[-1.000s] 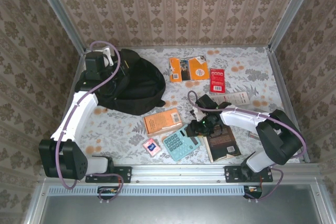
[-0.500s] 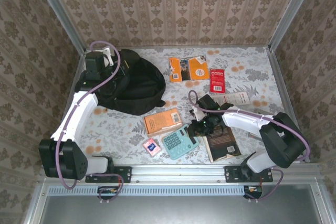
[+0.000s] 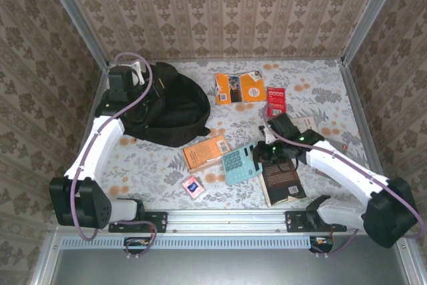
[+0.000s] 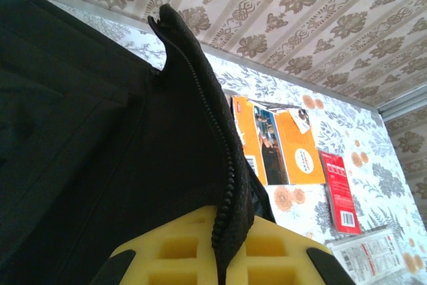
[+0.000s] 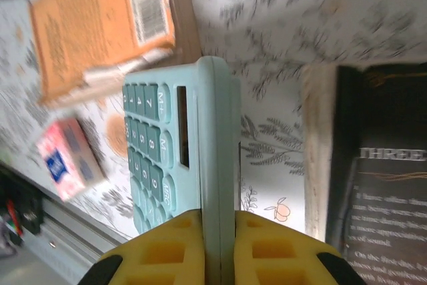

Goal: Pack the student bag

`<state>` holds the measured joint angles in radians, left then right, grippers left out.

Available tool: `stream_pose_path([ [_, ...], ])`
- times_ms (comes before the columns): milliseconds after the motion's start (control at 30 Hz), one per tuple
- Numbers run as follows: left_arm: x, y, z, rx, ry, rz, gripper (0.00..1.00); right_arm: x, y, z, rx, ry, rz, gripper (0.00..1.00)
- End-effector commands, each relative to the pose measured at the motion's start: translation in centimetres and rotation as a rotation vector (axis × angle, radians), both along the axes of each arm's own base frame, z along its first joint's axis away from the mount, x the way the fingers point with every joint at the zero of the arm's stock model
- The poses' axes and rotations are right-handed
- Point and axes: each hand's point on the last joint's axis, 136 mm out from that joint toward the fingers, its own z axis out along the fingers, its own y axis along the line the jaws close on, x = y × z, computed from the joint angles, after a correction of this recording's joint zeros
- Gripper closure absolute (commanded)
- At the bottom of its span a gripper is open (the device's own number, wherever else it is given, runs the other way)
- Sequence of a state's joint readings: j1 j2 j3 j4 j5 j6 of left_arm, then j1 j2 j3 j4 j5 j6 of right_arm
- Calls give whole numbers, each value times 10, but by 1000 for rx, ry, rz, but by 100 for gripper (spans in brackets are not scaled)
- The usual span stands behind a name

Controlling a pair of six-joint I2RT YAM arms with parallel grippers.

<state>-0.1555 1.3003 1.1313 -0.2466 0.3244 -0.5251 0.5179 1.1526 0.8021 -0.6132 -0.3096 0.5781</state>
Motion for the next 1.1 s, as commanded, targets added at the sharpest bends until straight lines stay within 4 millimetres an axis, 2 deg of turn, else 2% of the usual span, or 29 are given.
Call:
stream_pose_path([
  [0, -5, -8, 43, -84, -79, -34, 100, 27, -2, 56, 78, -112, -129, 100],
  [133, -8, -12, 44, -122, -70, -38, 100, 58, 15, 107, 197, -185, -207, 100],
  [200, -9, -14, 44, -133, -65, -40, 100, 74, 21, 120, 222, -178, -257, 100],
  [333, -10, -18, 48, -143, -69, -46, 100, 116, 41, 133, 245, -137, -350, 100],
  [367, -10, -18, 47, -142, -68, -46, 100, 129, 48, 124, 226, -116, -359, 100],
  [467, -11, -17, 47, -144, -65, -43, 100, 162, 66, 115, 188, -109, -403, 100],
  [567, -11, -18, 50, -156, -71, -43, 100, 187, 96, 98, 198, -58, -409, 100],
  [767, -10, -21, 66, -179, -90, -49, 100, 217, 166, 61, 213, 21, -401, 100],
  [867, -10, -23, 73, -194, -99, -51, 100, 232, 207, 51, 288, 39, -409, 100],
  [933, -10, -24, 78, -204, -107, -53, 100, 240, 233, 35, 321, 63, -438, 98],
  [1067, -10, -24, 84, -216, -120, -50, 100, 259, 285, 28, 438, 49, -432, 89],
])
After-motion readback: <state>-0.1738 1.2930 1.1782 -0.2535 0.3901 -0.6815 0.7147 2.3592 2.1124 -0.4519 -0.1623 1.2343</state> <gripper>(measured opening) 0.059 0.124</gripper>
